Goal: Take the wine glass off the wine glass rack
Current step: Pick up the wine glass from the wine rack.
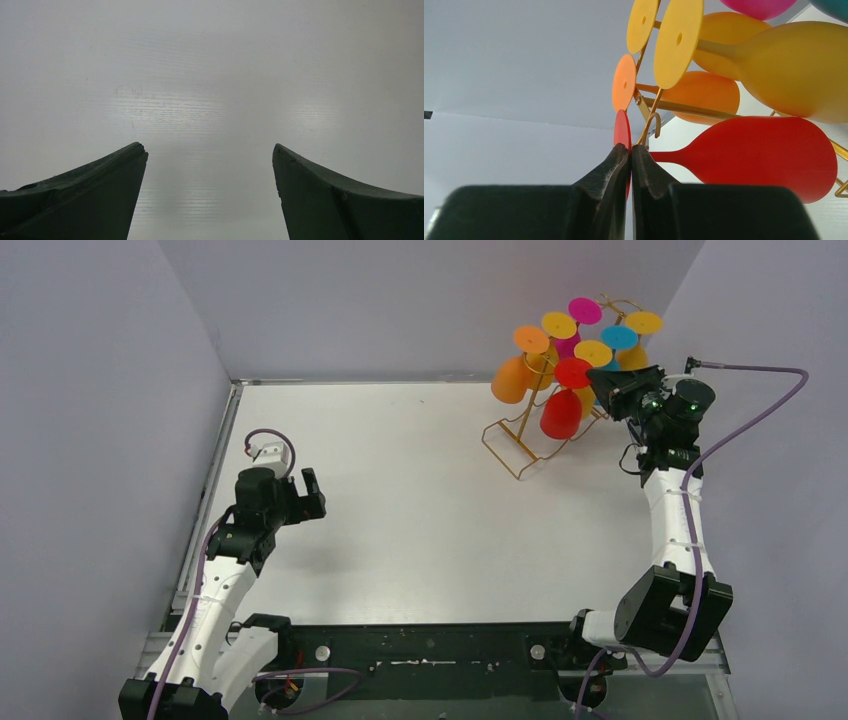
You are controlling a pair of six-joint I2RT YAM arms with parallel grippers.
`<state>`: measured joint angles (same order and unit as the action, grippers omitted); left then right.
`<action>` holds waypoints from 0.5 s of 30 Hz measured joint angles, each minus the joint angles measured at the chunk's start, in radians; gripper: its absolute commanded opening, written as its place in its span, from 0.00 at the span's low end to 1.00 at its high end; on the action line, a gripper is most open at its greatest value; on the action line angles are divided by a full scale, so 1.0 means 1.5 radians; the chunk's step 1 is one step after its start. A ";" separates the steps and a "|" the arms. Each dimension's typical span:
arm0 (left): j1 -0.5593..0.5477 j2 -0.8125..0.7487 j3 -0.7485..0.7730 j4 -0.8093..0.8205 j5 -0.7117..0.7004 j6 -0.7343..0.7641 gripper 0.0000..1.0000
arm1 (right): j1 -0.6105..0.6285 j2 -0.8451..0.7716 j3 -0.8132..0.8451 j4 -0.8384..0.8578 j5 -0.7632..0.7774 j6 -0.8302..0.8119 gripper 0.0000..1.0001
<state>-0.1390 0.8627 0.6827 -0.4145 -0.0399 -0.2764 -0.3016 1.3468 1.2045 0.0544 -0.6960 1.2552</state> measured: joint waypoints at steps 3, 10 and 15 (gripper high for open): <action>0.000 0.000 0.000 0.000 0.000 0.000 0.97 | 0.000 -0.008 -0.008 -0.001 -0.001 0.002 0.00; 0.000 0.000 0.000 0.000 -0.005 0.000 0.97 | -0.001 -0.030 -0.012 -0.012 0.000 -0.010 0.00; 0.000 0.000 0.000 -0.001 -0.007 -0.001 0.97 | -0.004 -0.049 -0.012 -0.027 0.000 -0.027 0.00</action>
<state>-0.1390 0.8627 0.6827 -0.4152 -0.0502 -0.2771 -0.3073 1.2736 1.1870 0.0143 -0.6960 1.2152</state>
